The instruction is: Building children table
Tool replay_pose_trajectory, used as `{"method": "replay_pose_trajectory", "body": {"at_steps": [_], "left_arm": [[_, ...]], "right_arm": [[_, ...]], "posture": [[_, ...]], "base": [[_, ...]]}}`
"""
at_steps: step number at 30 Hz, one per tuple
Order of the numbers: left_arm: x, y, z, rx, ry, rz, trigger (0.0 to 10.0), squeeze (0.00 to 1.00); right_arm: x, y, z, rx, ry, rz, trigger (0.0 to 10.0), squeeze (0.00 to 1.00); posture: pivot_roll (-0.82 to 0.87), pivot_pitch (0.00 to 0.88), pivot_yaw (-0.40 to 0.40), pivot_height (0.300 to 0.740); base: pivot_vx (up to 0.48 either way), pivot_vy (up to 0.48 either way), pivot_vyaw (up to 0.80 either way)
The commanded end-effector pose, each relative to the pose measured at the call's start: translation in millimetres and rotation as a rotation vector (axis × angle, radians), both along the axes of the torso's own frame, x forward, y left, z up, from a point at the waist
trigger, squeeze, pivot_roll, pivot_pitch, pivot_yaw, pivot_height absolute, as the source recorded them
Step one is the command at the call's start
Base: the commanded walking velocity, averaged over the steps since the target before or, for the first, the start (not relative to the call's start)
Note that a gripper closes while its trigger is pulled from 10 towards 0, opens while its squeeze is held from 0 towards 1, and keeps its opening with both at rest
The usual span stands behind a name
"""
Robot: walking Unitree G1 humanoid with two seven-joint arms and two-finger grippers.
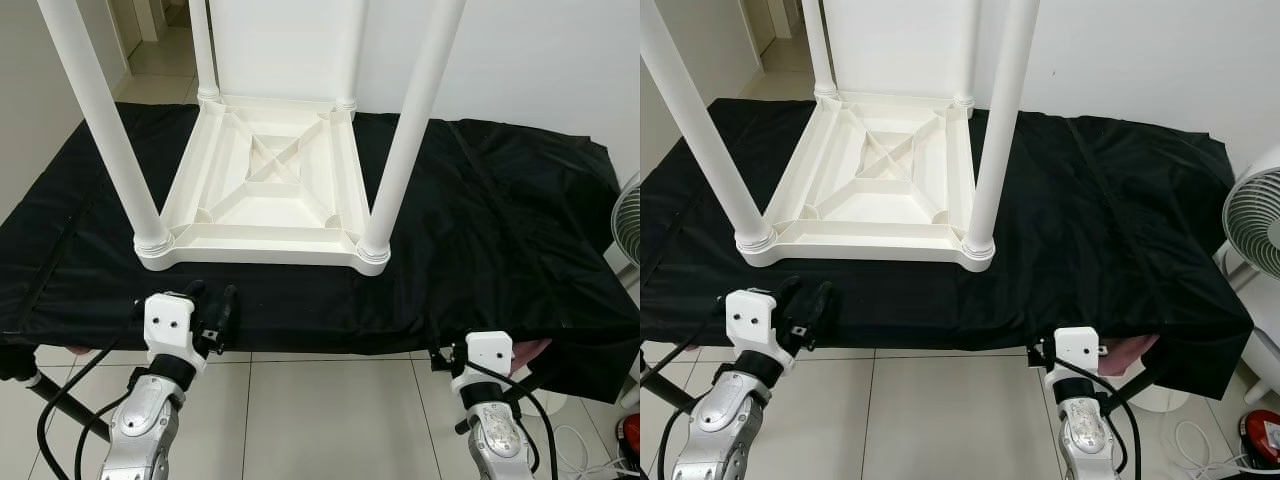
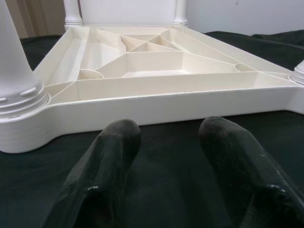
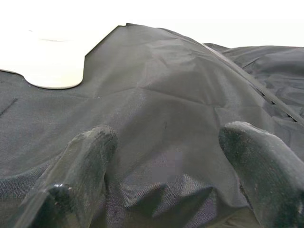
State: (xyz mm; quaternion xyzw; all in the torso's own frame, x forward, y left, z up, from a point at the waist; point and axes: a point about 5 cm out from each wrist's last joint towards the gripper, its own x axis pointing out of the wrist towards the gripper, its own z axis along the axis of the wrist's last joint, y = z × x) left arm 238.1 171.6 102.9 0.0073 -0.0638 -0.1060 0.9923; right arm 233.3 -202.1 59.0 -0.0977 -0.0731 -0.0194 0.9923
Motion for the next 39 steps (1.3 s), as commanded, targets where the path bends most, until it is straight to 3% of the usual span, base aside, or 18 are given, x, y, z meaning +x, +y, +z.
{"method": "replay_pose_trajectory", "body": {"at_steps": [1,22,39], "left_arm": [[0.8,1.5,0,-0.001,0.005,0.011,10.0,0.00],[3.2,0.8,0,-0.011,0.003,0.011,10.0,0.00],[6.7,0.1,11,-0.014,-0.033,-0.007,10.0,0.00]], "right_arm": [[0.7,0.0,0,-0.004,0.003,0.008,10.0,0.00],[5.4,2.2,7,-0.017,-0.020,0.030,10.0,0.00],[20.1,21.1,42,-0.005,-0.144,0.126,10.0,0.00]], "posture": [[0.01,0.008,-0.041,0.740],[0.01,0.001,-0.049,0.740],[0.01,0.000,-0.052,0.740]], "base": [[0.000,0.000,0.00],[0.000,0.000,0.00],[0.000,0.000,0.00]]}}
